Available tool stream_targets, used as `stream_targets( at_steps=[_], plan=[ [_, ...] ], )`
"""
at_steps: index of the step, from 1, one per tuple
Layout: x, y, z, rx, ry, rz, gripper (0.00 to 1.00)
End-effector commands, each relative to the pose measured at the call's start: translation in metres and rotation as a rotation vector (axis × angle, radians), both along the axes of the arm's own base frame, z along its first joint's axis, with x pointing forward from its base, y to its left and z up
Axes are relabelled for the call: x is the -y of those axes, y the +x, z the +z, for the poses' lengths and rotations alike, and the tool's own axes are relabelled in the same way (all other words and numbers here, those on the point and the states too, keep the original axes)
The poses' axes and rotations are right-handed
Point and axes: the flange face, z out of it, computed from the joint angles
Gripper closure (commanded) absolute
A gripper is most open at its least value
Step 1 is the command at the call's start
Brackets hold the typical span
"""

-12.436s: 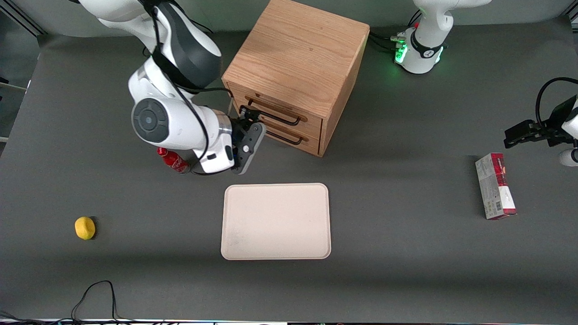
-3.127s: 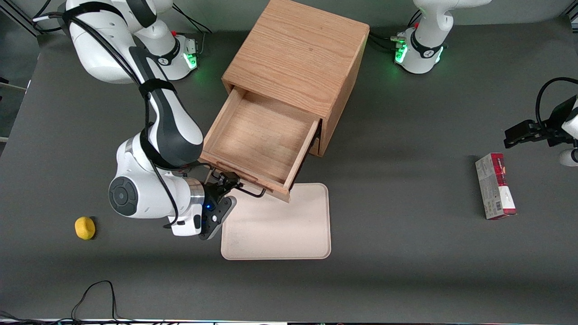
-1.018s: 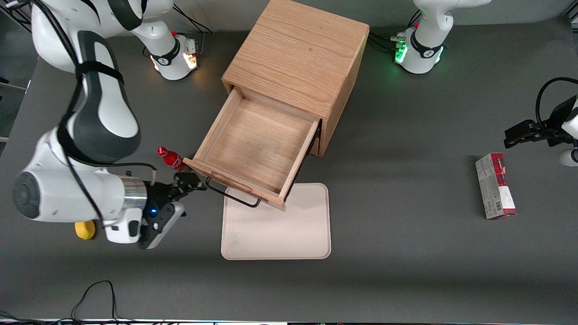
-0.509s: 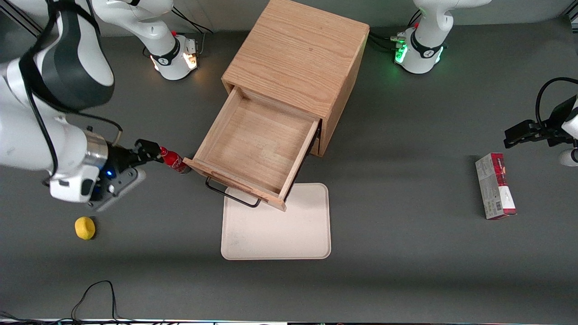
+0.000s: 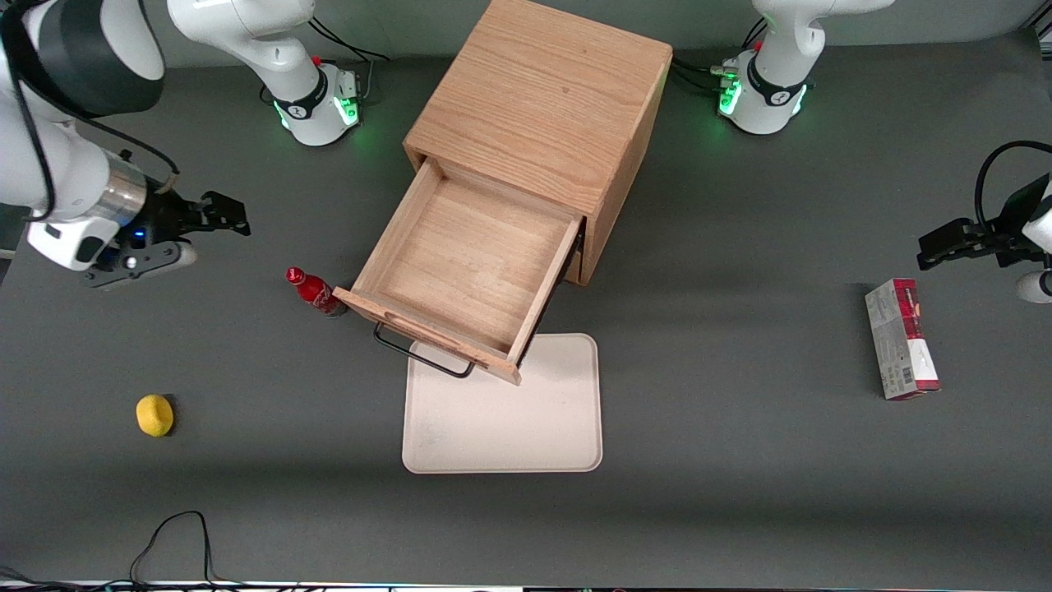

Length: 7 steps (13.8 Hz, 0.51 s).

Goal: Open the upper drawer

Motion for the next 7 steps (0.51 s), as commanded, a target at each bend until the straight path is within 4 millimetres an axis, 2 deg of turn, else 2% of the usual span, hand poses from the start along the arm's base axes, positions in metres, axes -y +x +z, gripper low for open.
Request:
stream_targets(
  at_steps=[1,4,6,7],
  plan=[
    [0.004,-0.003,0.008,-0.016,-0.018,-0.107,0.00],
    [-0.006,-0.004,0.018,0.023,-0.014,-0.105,0.00],
    [-0.002,-0.002,0.032,0.052,-0.008,-0.104,0.00],
    [-0.010,-0.004,0.032,0.052,-0.020,-0.094,0.00]
  ],
)
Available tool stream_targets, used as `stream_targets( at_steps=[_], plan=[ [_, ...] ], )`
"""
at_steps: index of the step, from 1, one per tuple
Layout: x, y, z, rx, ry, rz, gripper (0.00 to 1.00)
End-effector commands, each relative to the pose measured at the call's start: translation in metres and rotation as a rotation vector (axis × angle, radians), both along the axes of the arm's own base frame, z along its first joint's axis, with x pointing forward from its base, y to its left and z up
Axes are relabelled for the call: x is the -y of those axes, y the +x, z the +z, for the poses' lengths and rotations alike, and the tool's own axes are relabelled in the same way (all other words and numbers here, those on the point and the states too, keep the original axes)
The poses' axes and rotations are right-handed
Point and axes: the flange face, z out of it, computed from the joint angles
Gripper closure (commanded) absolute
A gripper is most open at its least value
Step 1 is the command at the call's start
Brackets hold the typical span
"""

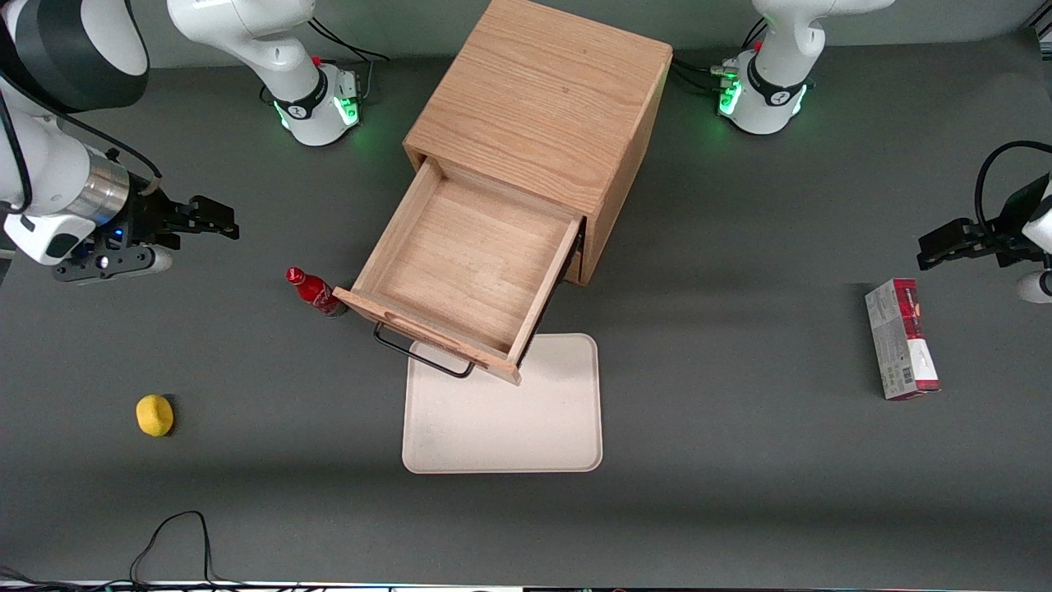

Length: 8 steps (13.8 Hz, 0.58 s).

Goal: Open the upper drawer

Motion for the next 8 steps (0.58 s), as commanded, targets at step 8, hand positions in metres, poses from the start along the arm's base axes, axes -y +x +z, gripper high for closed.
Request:
stream_targets(
  at_steps=[8],
  plan=[
    [-0.002,0.000,0.027,0.040,-0.008,-0.006,0.00]
  ],
)
